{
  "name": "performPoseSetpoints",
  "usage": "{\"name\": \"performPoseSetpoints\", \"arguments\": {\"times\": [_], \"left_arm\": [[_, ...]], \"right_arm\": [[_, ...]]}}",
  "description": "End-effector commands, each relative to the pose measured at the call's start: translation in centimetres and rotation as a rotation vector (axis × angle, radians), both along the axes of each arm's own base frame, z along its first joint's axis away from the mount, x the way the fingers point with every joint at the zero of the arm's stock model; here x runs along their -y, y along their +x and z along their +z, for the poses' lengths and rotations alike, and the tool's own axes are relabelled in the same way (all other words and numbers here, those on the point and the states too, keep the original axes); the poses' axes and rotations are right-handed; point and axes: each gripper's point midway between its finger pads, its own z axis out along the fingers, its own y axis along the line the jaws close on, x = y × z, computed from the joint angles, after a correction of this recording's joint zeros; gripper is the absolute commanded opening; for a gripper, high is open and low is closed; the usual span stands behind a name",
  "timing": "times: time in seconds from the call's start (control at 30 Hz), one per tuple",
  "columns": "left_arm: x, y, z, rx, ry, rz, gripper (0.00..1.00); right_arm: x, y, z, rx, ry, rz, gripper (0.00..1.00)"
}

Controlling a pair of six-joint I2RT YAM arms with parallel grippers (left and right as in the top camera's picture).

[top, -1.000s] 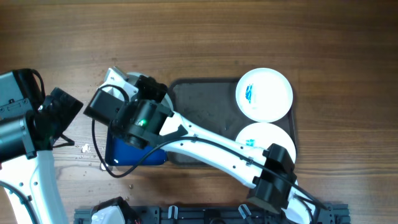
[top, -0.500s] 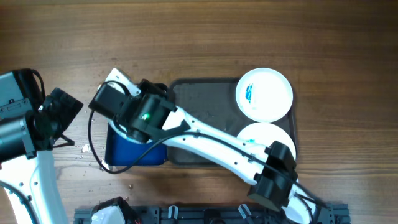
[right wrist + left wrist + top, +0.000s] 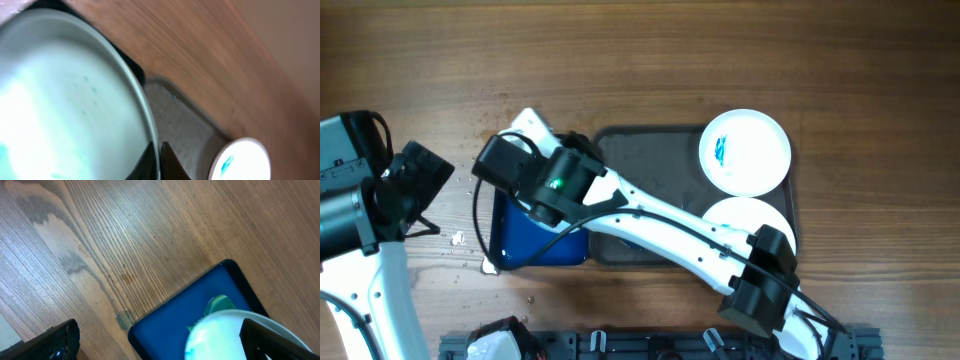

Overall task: Clean dirty plates on tray and stack at the side
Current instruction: 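Carry the plate right and set it on the table beside the trays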

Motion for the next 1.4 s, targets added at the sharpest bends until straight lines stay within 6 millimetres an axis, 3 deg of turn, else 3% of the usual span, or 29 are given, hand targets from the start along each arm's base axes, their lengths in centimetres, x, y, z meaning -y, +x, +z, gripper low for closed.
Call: {"name": "performPoseSetpoints", "arguments": {"times": [0.0,0.1,0.27,0.37,0.5,0.6,0.73,0.87,1.0,1.07,1.37], "left_arm": [[-0.1,0.2,0.4,0.016,-0.007,0.011,1.0],[-0.1,0.1,0.3,0.011,-0.009,0.011,1.0],[-0.1,0.1,0.3,0.012,-0.009,0.011,1.0],[-0.1,0.1,0.3,0.012,-0.009,0.011,1.0],[0.0,0.1,0.3,0.013,-0.012,0.01,1.0],[0.0,0.1,0.3,0.013,-0.012,0.01,1.0],[0.0,0.1,0.3,0.013,-0.011,0.01,1.0],[0.0,0.1,0.3,0.013,-0.011,0.01,1.0],[0.0,0.1,0.3,0.013,-0.011,0.01,1.0],[0.0,0.1,0.3,0.014,-0.011,0.01,1.0],[0.0,0.2,0.3,0.01,-0.013,0.01,1.0]], "right_arm": [[2.3,2.3,-0.2,-0.015,0.127,-0.22,0.04],[4.6,4.5,-0.9,-0.148,0.217,-0.286,0.04],[11.2,9.1,2.2,-0.289,0.458,-0.406,0.04],[18.8,12.5,3.6,-0.325,0.592,-0.554,0.04],[29.4,15.2,3.2,-0.347,0.69,-0.759,0.04],[37.6,15.5,2.8,-0.332,0.745,-0.93,0.04],[49.1,13.5,2.2,-0.291,0.795,-1.169,0.04],[56.3,10.7,0.4,-0.292,0.808,-1.353,0.04],[60.8,8.6,-2.8,-0.341,0.785,-1.459,0.04],[61.8,8.0,-4.3,-0.379,0.777,-1.482,0.04],[62.5,7.2,-11.1,-0.55,0.743,-1.553,0.04]]}}
